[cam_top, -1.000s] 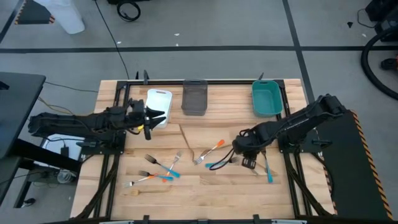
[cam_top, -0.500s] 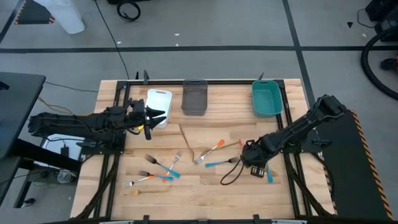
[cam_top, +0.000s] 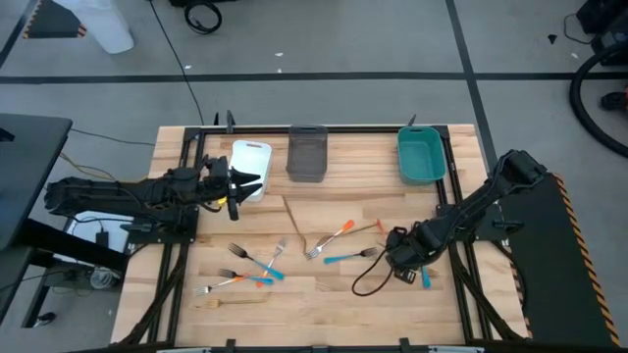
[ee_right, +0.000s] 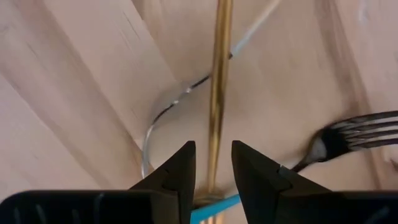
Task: Sort silverware by color (type)
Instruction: Put the yellow fork into the black bin
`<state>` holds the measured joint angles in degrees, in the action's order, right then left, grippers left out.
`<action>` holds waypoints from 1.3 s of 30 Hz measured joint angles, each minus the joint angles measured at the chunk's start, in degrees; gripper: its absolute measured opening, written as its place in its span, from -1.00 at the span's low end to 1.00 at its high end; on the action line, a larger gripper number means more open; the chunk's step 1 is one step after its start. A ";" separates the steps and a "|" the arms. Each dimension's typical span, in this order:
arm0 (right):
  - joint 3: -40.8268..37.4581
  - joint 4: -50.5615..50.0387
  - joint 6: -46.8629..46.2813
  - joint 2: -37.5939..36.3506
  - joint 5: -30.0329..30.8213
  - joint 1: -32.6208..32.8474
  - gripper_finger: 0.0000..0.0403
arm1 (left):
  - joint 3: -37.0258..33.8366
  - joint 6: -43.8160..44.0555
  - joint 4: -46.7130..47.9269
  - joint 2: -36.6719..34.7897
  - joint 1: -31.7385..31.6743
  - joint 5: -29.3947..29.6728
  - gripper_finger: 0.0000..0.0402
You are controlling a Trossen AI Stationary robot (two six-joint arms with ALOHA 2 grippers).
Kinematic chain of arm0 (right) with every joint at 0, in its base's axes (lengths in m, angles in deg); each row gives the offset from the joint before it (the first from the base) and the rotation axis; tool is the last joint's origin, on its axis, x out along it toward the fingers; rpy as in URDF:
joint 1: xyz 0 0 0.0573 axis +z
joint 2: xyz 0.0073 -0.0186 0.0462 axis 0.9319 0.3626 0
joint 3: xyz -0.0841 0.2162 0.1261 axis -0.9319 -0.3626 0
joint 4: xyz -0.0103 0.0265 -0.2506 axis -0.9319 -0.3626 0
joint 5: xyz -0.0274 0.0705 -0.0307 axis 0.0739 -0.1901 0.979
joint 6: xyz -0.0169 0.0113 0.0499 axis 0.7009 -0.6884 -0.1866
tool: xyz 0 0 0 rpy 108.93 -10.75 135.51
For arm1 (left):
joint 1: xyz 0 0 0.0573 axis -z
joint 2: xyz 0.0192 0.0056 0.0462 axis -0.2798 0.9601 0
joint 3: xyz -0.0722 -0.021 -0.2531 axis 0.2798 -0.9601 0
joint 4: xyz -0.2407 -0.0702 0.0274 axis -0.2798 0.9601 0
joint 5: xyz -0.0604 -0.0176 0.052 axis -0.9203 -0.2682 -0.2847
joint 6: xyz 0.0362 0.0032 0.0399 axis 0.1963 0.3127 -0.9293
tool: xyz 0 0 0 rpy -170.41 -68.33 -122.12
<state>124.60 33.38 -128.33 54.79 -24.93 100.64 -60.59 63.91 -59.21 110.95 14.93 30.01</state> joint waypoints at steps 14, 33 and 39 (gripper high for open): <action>-4.54 6.54 -1.61 0.00 1.94 -0.01 -0.45 | -0.02 -0.29 0.04 0.00 0.00 0.00 -0.32; -2.40 7.76 1.90 -1.94 7.76 -2.62 -0.81 | -0.02 -0.37 0.06 0.00 0.00 0.00 -0.32; 0.40 10.66 6.98 -3.63 17.35 -5.67 -0.80 | -0.02 -0.37 0.06 -0.01 0.00 0.00 -0.32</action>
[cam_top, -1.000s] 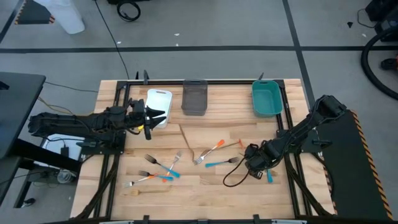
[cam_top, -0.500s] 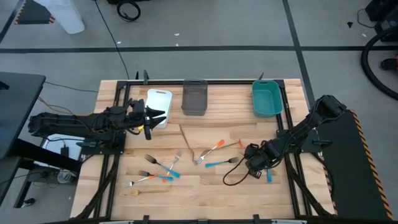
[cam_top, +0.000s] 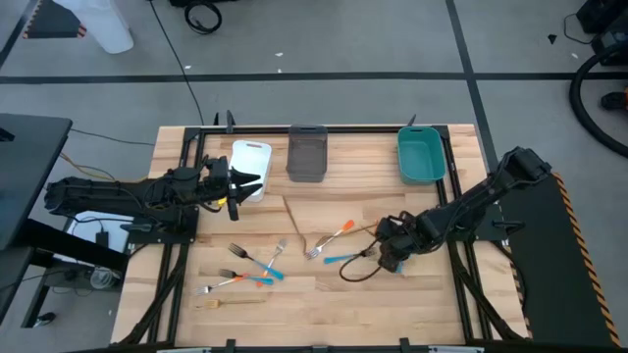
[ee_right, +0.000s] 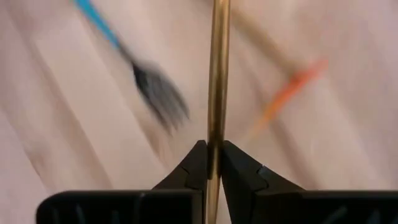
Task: Sort silverware by color (type)
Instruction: Put the yellow fork into the black bin
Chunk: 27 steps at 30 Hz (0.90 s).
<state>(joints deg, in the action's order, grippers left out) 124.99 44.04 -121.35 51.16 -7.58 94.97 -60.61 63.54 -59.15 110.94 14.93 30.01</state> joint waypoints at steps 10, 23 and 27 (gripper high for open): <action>-0.89 18.58 11.49 -0.20 9.91 -4.33 -0.79 | 0.00 -0.08 0.02 -0.01 0.00 -0.02 -0.32; -1.07 33.29 20.74 -0.17 20.29 -5.61 -0.79 | -0.01 -0.05 0.04 -0.01 0.00 -0.01 -0.32; -1.07 38.49 23.98 -0.17 20.35 -7.17 -0.79 | -0.02 -0.04 0.04 -0.01 0.00 -0.02 -0.32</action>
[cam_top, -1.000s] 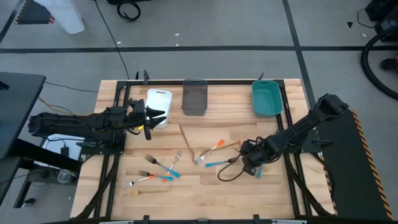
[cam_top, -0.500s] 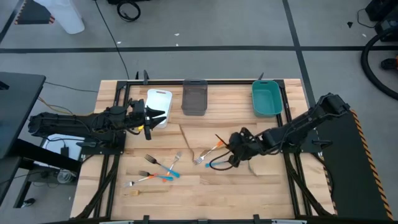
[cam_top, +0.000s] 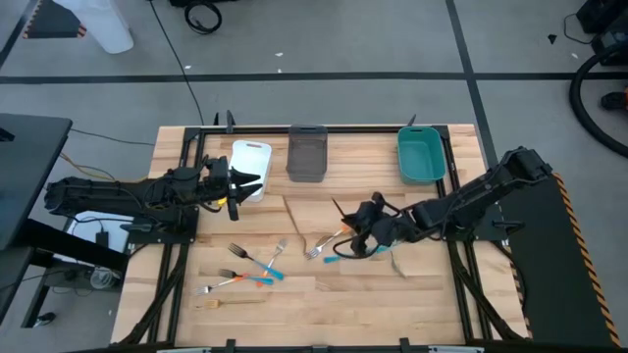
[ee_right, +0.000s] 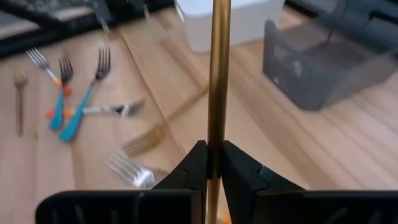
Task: Sort silverware by color (type)
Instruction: Put the yellow fork into the black bin
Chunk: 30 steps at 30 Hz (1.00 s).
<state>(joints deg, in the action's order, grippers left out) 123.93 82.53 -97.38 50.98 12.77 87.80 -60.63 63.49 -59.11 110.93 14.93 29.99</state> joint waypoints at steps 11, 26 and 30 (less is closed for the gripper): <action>0.00 18.32 11.68 0.04 -9.86 -11.12 -0.79 | 0.00 0.02 -2.30 0.02 0.02 0.01 -0.32; 0.17 31.06 14.80 0.09 -25.89 -29.33 -0.79 | 0.00 -15.06 -4.09 0.45 0.81 -4.89 -0.32; 1.48 31.15 15.45 0.09 -27.90 -30.33 -0.79 | -0.04 -16.19 -6.27 2.07 1.07 -4.94 -0.32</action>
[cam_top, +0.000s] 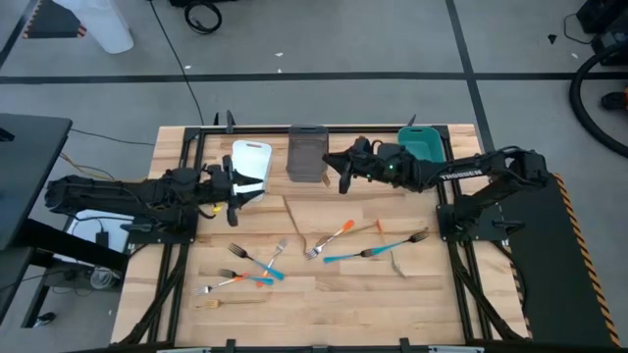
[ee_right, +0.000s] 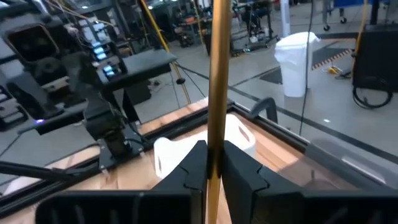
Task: Sort silverware by color (type)
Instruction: Put the yellow fork into the black bin
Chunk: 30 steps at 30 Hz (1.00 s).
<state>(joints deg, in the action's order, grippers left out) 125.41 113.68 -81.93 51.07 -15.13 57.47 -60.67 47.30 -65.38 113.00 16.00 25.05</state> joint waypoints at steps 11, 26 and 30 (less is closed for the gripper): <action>7.98 -0.92 1.22 5.20 -2.43 -1.94 -0.79 | 0.00 -3.81 -16.13 9.80 -1.79 3.10 -0.32; 26.85 -10.94 0.64 24.07 -1.99 -7.62 -0.79 | 0.00 1.04 -10.78 5.82 -7.04 4.28 -0.32; 27.44 -11.64 -2.42 27.69 -1.65 -10.09 -0.79 | 0.00 1.16 -9.17 5.05 -7.37 4.37 -0.32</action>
<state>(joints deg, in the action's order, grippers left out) 152.84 102.04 -84.34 78.76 -16.78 47.38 -60.67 48.46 -74.55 118.05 8.63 29.42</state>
